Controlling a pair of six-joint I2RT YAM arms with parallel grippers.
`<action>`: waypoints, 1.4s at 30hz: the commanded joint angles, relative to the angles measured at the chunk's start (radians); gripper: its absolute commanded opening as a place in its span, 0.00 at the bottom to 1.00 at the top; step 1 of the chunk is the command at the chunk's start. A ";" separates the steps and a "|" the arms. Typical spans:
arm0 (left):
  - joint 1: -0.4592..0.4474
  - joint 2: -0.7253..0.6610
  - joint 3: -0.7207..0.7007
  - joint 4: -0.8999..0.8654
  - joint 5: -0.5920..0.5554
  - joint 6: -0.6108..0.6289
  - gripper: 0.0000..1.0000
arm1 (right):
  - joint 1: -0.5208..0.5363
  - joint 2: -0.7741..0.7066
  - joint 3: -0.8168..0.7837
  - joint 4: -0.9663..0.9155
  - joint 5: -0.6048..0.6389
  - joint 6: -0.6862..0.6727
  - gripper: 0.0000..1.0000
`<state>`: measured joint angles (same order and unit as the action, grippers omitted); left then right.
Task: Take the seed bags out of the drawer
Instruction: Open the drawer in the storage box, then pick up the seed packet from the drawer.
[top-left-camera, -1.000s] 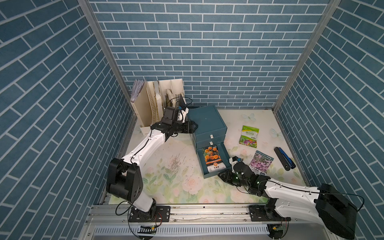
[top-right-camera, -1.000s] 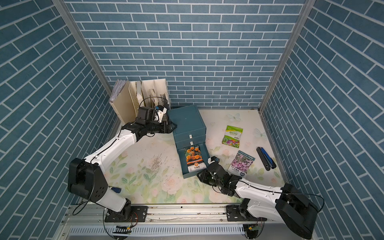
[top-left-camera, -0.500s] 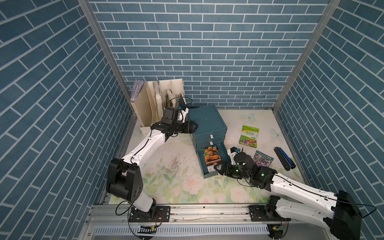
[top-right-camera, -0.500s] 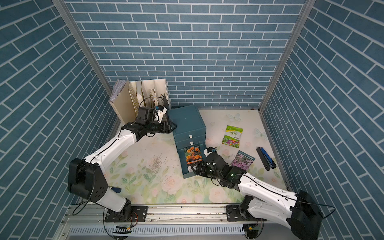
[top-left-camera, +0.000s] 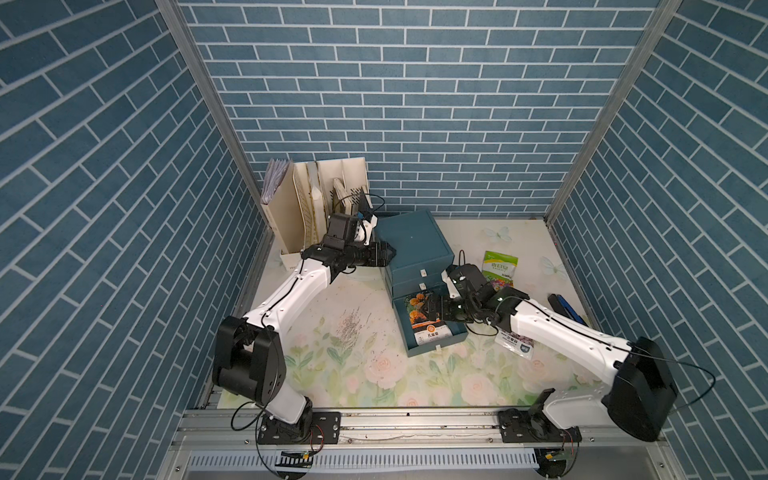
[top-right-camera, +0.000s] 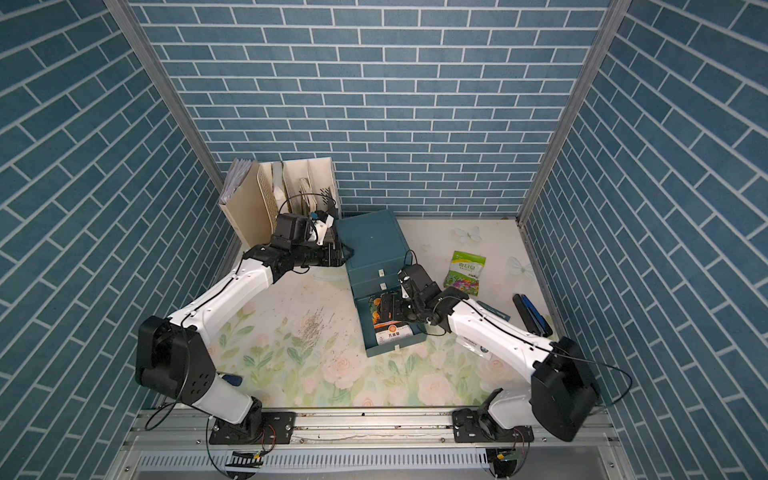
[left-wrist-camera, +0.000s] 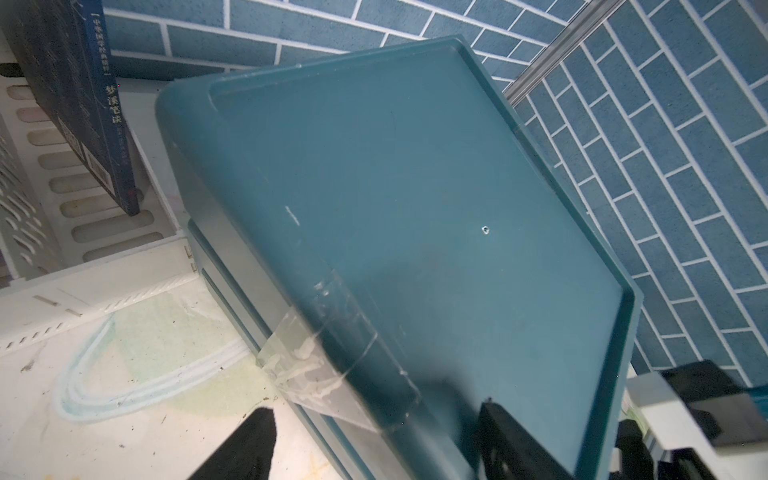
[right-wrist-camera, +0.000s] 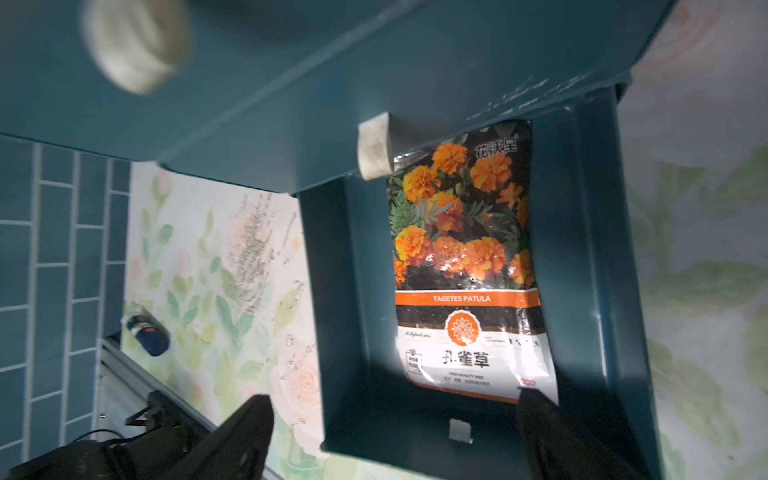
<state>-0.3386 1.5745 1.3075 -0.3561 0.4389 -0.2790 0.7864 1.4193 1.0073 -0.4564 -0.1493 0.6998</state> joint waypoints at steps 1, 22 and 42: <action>0.013 0.037 -0.044 -0.191 -0.071 0.047 0.81 | -0.004 0.063 0.039 -0.079 0.021 -0.098 0.96; 0.014 0.041 -0.044 -0.196 -0.072 0.053 0.80 | -0.001 0.251 0.037 0.048 0.169 -0.105 0.97; 0.013 0.038 -0.045 -0.201 -0.078 0.054 0.81 | 0.022 0.364 0.047 0.131 0.080 -0.108 0.78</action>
<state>-0.3386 1.5745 1.3075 -0.3573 0.4381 -0.2752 0.8013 1.7493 1.0370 -0.3607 -0.0395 0.6182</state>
